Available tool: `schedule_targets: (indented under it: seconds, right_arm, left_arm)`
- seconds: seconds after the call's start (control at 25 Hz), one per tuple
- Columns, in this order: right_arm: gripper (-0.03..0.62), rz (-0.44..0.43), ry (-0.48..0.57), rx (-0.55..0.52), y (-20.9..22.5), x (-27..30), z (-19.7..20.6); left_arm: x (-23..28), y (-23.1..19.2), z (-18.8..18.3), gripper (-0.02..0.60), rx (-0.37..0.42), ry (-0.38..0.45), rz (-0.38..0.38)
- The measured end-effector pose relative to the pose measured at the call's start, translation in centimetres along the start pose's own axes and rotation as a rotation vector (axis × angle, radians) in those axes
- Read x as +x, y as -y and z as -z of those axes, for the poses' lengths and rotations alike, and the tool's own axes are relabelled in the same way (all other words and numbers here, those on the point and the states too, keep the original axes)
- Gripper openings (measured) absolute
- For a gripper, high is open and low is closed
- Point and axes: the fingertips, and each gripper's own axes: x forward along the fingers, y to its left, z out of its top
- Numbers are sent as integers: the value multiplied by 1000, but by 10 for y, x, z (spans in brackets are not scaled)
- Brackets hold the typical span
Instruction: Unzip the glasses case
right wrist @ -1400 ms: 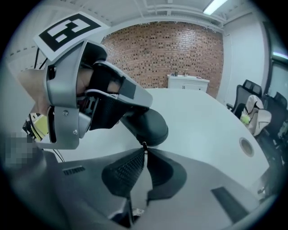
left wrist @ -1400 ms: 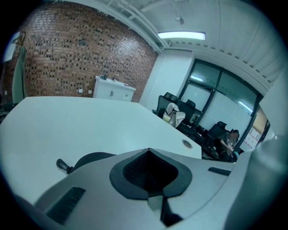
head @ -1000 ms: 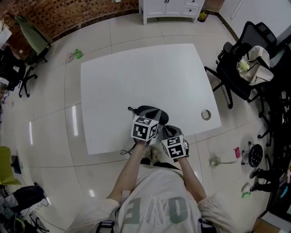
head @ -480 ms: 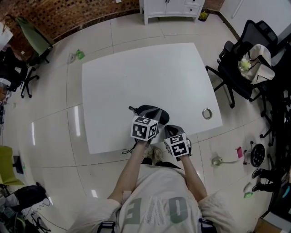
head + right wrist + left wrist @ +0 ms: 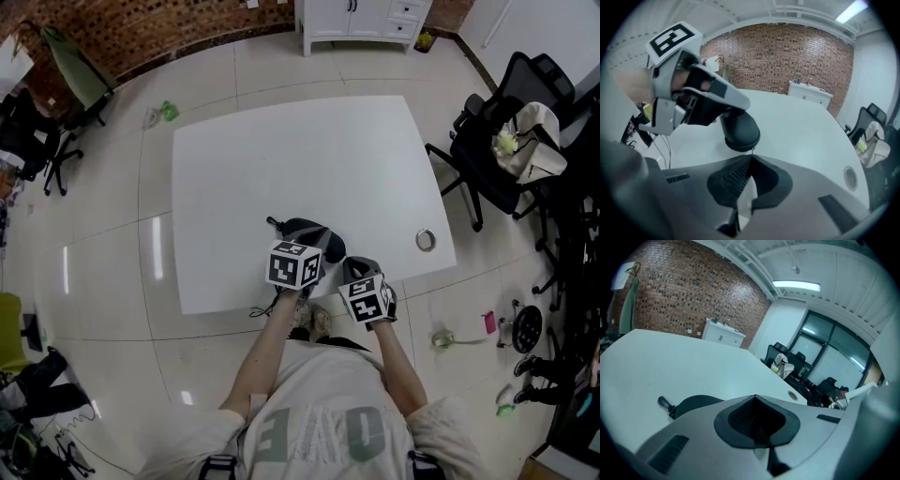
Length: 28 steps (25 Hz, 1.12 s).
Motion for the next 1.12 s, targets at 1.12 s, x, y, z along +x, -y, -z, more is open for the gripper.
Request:
schedule_targets:
  seconds: [1.12]
  right_arm:
    - [-2,-321,20,-375,-132,-16,9]
  left_arm:
    - [-39,-1,22,3,203,45,-96]
